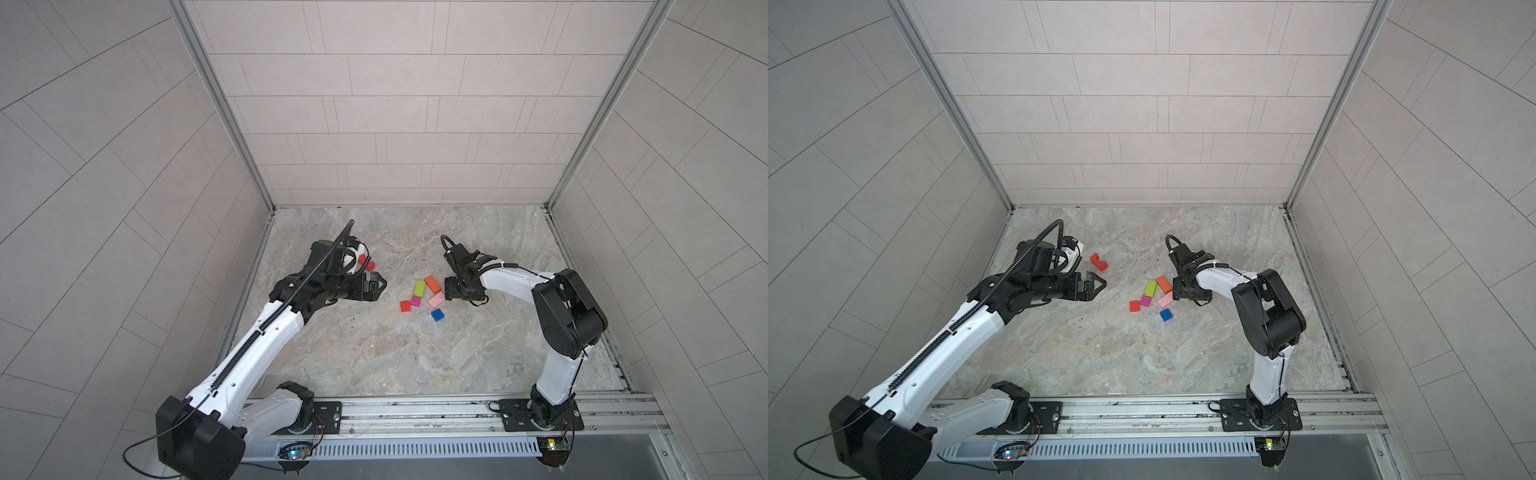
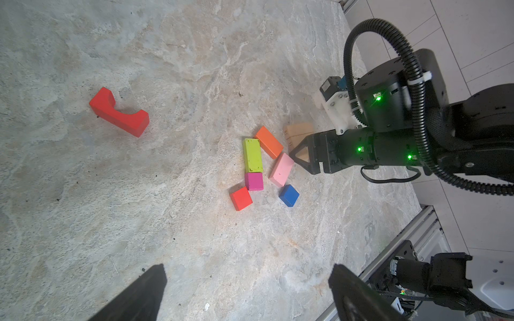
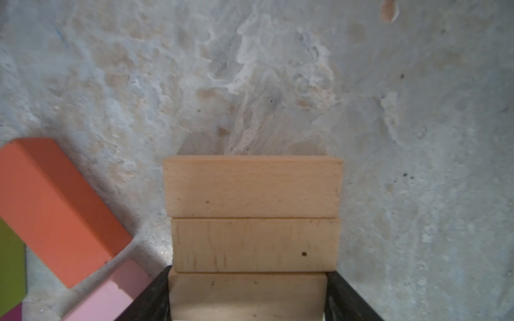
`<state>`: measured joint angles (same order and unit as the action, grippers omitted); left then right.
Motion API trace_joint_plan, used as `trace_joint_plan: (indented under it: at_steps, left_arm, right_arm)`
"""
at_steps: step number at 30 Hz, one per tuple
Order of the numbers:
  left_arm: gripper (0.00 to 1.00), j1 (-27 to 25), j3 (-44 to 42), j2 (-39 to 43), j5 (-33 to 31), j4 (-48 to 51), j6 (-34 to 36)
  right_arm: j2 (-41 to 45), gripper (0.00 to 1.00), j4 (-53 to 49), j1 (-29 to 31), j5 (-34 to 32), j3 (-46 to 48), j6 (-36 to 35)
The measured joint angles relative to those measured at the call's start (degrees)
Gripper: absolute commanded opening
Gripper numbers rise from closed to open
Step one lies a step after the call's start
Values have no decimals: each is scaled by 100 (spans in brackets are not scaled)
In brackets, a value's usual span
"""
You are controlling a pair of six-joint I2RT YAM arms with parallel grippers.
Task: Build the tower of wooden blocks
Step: 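Push the plank with the right gripper against the two other planks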
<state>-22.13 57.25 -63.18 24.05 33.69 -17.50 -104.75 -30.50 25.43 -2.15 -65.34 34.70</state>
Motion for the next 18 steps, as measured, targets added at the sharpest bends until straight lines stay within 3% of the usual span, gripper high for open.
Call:
trace_joint_plan:
  at_steps: [5, 18]
  left_arm:
    - [99, 0, -4, 2, -2, 0, 0]
    - [98, 0, -7, 7, -2, 0, 0]
  right_arm:
    - [0, 87, 31, -28, -22, 2, -17]
    - [42, 87, 90, -48, -4, 72, -15]
